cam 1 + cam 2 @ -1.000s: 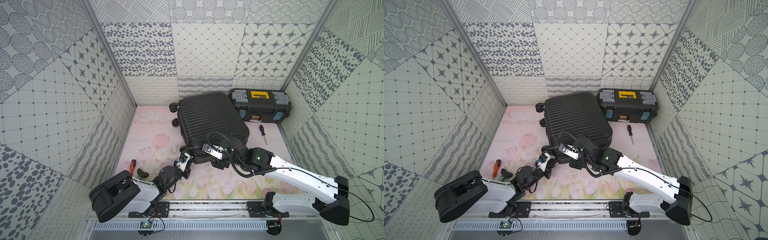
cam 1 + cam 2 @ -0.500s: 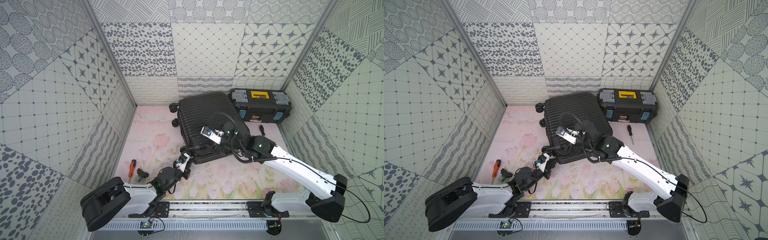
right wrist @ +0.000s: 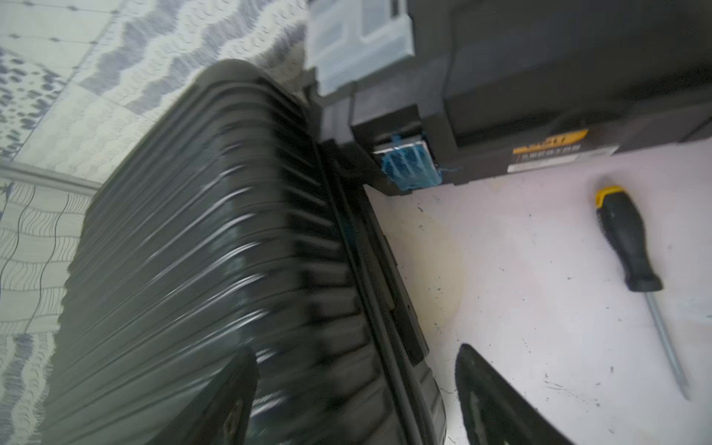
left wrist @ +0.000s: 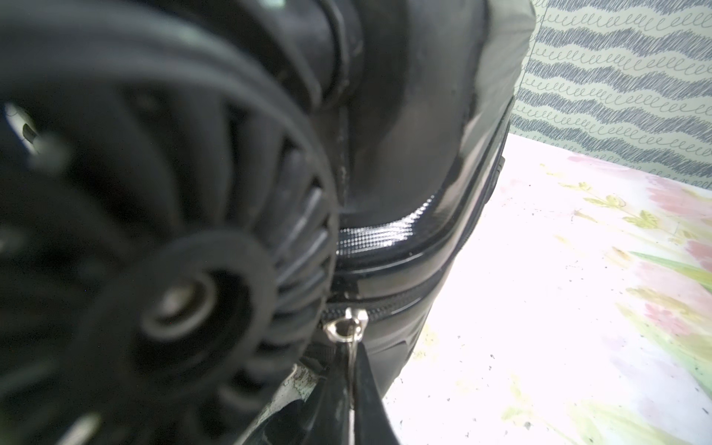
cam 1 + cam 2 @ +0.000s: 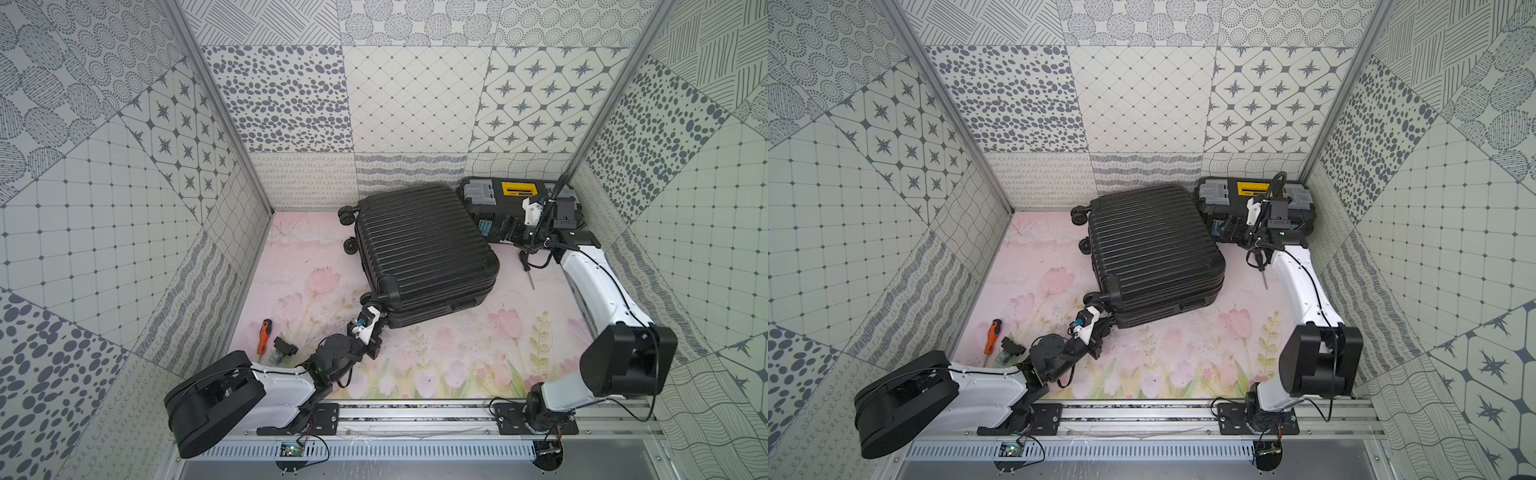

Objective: Open the suitcase zippers
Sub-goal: Unzip the zipper on the suitcase.

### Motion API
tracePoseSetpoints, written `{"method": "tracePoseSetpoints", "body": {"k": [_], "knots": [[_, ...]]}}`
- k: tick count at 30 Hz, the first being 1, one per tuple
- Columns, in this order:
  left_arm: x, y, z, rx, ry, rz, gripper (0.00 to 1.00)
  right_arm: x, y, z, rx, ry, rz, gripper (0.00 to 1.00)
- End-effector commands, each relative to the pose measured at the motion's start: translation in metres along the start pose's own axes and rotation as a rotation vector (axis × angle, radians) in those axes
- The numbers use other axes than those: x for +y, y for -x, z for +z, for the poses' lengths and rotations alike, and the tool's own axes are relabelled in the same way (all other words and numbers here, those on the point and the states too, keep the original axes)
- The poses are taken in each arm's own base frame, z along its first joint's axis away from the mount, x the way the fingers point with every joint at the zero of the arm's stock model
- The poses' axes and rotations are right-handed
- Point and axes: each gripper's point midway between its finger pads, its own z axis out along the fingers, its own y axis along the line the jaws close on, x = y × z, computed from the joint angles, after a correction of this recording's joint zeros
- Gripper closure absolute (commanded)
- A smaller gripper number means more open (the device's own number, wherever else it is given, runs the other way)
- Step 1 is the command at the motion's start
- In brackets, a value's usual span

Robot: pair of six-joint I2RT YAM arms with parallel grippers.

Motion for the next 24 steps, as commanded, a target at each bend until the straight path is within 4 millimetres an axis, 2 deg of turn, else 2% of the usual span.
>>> {"method": "tracePoseSetpoints", "body": {"k": [1,6,12,14,19,22,24], "knots": [[-0.003,0.023,-0.003,-0.098,-0.013,-0.009,1.00,0.013,-0.009,0.025,0.086,0.097,0.057,0.18],[-0.003,0.024,-0.004,-0.096,-0.012,-0.024,1.00,-0.001,-0.018,0.062,0.168,0.078,0.014,0.18],[-0.001,0.026,-0.005,-0.092,0.000,-0.024,1.00,0.012,-0.068,0.108,0.342,0.082,-0.119,0.18],[0.000,0.026,-0.006,-0.094,0.004,-0.025,1.00,0.006,-0.084,0.120,0.383,0.051,-0.131,0.19],[0.001,0.026,-0.009,-0.092,0.011,-0.025,1.00,-0.023,-0.121,0.142,0.448,0.006,-0.083,0.34],[0.001,0.025,-0.011,-0.086,0.016,-0.020,1.00,-0.020,-0.135,0.145,0.463,0.025,-0.075,0.49],[0.001,0.027,-0.012,-0.090,0.019,-0.017,1.00,-0.012,-0.133,0.141,0.430,0.055,-0.046,0.63]]}}
